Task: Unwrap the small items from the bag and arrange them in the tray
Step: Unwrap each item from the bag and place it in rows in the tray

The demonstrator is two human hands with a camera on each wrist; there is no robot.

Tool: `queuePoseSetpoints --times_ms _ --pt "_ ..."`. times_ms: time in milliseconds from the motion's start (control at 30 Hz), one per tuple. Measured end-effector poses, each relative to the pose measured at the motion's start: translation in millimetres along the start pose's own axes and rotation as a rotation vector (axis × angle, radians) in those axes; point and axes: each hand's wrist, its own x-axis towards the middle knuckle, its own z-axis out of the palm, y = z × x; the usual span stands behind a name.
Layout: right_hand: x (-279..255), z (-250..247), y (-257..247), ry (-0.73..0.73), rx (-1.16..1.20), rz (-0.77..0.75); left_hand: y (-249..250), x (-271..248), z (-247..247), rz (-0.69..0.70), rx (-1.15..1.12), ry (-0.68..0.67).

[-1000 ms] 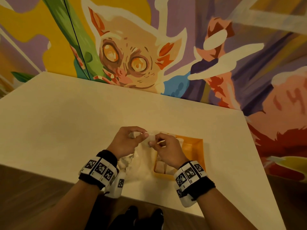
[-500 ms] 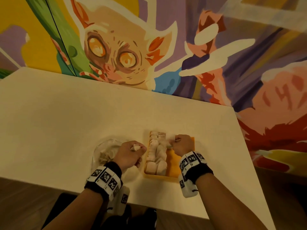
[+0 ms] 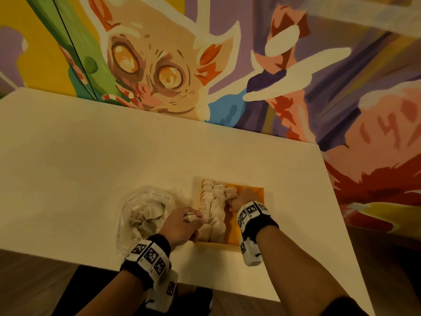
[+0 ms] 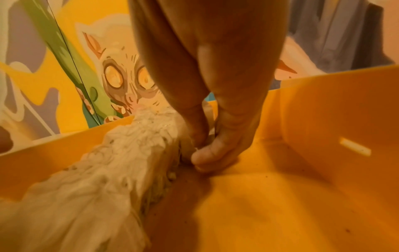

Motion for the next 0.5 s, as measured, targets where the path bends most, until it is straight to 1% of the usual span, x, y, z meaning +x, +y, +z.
queuePoseSetpoints --times_ms 100,200,333,400,433,500 --pt "-1.7 -0.3 -7.6 0.035 0.015 0.069 -0.3 0.1 -0.7 0.004 0.009 0.003" --pt "1.0 -0.2 -7.5 0.113 -0.072 0.155 0.6 0.0 -0.5 0.007 -0.001 -0.004" --pt "0.5 -2.8 -5.0 0.081 -0.129 0.123 2.1 -0.3 -0.1 0.001 -0.004 -0.006" --pt "3.2 -2.1 -4.6 0.045 -0.076 0.074 1.9 0.0 -0.1 -0.002 -0.005 -0.006" --pt "4.1 -2.1 -4.8 0.061 -0.049 0.079 1.7 0.2 -0.1 -0.004 -0.004 -0.007" --pt "2.8 -0.7 -7.3 0.096 -0.109 0.134 1.4 0.4 -0.2 -0.008 0.000 -0.008"
